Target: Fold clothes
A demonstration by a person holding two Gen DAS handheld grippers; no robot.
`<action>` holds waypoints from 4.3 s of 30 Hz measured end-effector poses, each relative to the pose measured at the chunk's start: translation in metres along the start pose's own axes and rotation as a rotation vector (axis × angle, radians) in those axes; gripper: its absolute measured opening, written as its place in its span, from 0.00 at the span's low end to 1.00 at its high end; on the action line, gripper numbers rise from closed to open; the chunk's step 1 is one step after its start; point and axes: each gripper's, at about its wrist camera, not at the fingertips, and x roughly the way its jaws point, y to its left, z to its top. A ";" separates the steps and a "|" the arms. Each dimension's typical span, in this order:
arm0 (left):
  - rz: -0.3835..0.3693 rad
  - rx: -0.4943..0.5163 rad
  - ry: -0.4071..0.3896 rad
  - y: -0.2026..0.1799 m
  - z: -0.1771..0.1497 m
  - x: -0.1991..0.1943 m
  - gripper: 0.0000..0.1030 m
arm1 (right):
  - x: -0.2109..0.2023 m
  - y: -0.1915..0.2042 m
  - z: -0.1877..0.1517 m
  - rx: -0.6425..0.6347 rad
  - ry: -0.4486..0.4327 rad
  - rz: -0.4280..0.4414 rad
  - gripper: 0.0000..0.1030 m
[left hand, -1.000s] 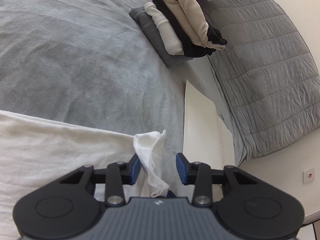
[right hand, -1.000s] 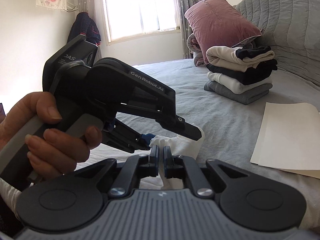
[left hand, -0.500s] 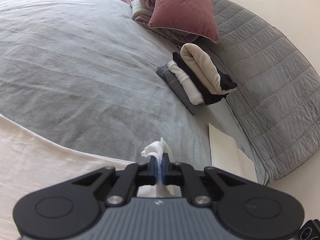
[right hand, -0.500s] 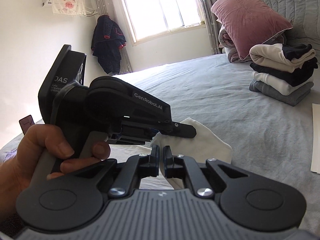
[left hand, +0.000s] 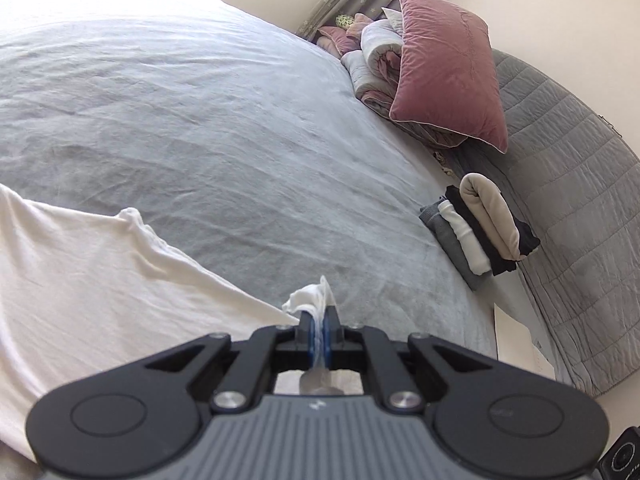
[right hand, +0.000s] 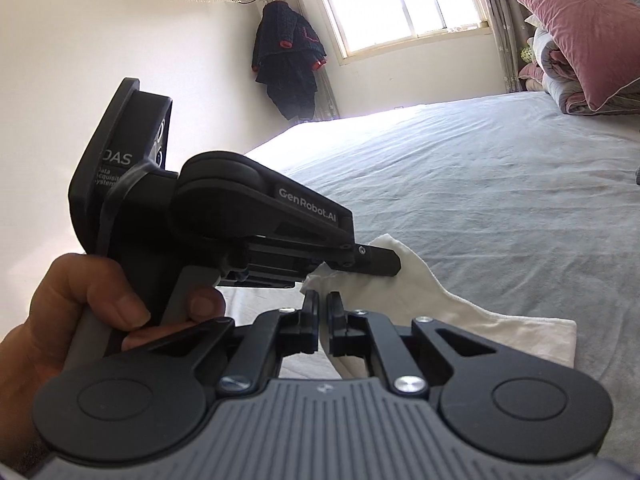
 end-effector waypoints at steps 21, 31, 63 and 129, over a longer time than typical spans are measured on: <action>0.196 -0.101 -0.060 0.191 0.062 -0.094 0.04 | 0.165 0.138 0.004 0.008 0.125 0.232 0.05; 0.302 -0.045 -0.064 0.237 0.069 -0.097 0.05 | 0.217 0.173 -0.011 0.020 0.205 0.250 0.05; 0.370 0.121 -0.197 0.176 0.041 -0.110 0.14 | 0.063 -0.015 -0.002 0.080 0.176 -0.033 0.38; 0.357 0.414 -0.009 -0.066 -0.128 -0.020 0.05 | 0.065 -0.160 -0.018 0.739 0.163 0.096 0.07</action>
